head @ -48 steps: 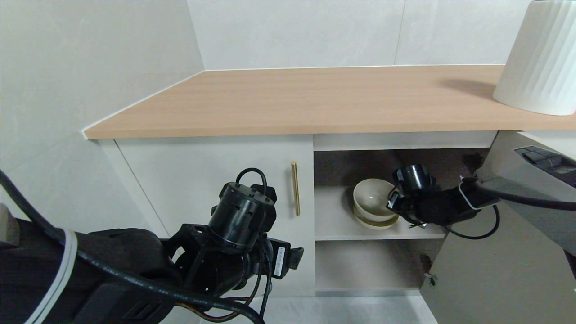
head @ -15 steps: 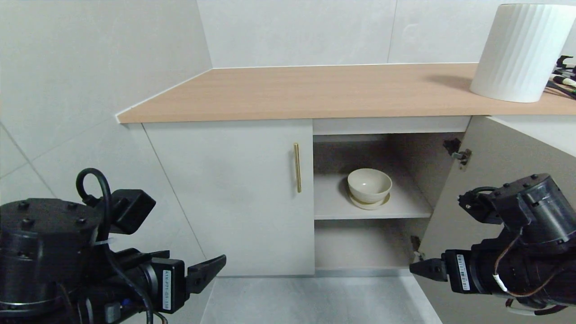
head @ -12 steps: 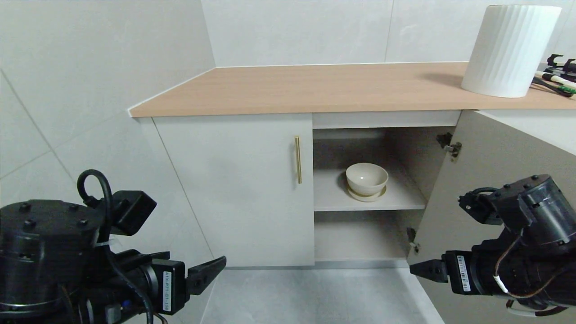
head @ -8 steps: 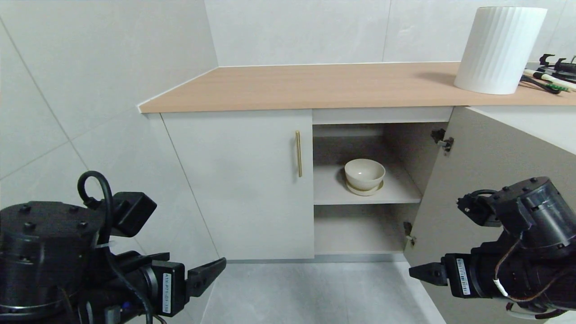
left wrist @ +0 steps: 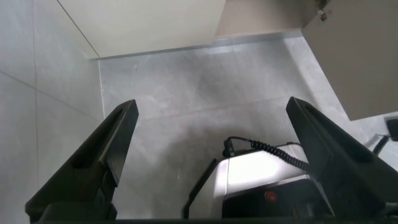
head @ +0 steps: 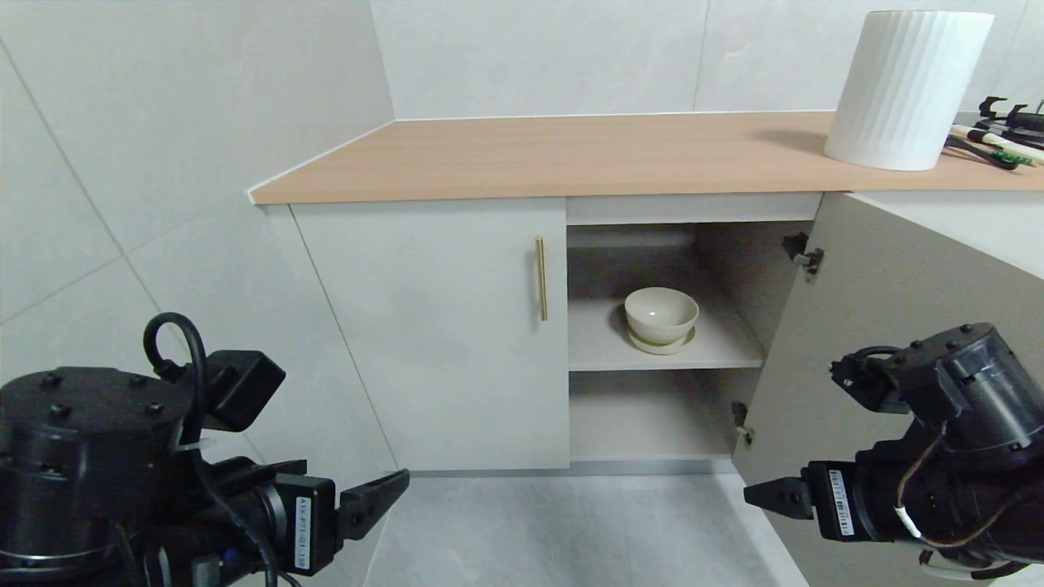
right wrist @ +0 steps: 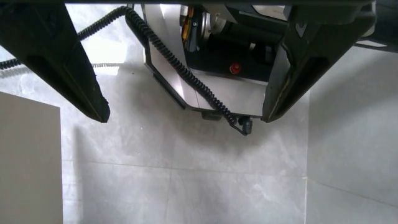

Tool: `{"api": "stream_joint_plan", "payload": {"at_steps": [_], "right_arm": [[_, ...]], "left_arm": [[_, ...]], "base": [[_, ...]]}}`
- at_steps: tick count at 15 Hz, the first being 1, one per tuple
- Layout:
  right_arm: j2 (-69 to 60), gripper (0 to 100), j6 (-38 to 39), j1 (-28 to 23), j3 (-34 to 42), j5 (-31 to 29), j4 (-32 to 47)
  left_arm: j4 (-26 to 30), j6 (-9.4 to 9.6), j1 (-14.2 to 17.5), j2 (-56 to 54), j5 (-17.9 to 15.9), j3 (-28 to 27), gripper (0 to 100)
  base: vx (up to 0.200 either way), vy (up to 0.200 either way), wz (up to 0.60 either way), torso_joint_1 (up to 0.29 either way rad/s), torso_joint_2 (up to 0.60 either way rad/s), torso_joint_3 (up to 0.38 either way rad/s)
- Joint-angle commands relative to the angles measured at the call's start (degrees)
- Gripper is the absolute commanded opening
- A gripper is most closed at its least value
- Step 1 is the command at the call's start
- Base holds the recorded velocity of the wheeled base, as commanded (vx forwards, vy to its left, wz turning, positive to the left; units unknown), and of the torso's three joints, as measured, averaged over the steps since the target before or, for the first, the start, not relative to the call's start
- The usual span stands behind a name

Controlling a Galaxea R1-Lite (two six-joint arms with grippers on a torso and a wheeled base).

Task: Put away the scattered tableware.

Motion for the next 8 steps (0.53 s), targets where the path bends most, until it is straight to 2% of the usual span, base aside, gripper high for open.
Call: {"api": "stream_joint_plan", "payload": {"at_steps": [1, 5, 8], "right_arm": [[-0.5, 100, 0.0, 0.0, 0.8, -0.1, 0.0], [-7.5, 100, -0.1, 0.2, 4.0, -0.2, 0.7], [-14.8, 100, 0.1, 0.1, 4.3, -0.1, 7.1]], "left_arm": [[0.0, -0.06, 0.0, 0.2, 0.0, 0.1, 100], [0.0, 0.12, -0.1, 0.5, 0.0, 0.0, 100], [0.0, 0.30, -0.3, 0.6, 0.0, 0.0, 100]], "base": [[0.000, 0.000, 0.00, 0.000, 0.00, 0.000], [0.000, 0.000, 0.00, 0.000, 0.00, 0.000], [0.000, 0.000, 0.00, 0.000, 0.00, 0.000]]}}
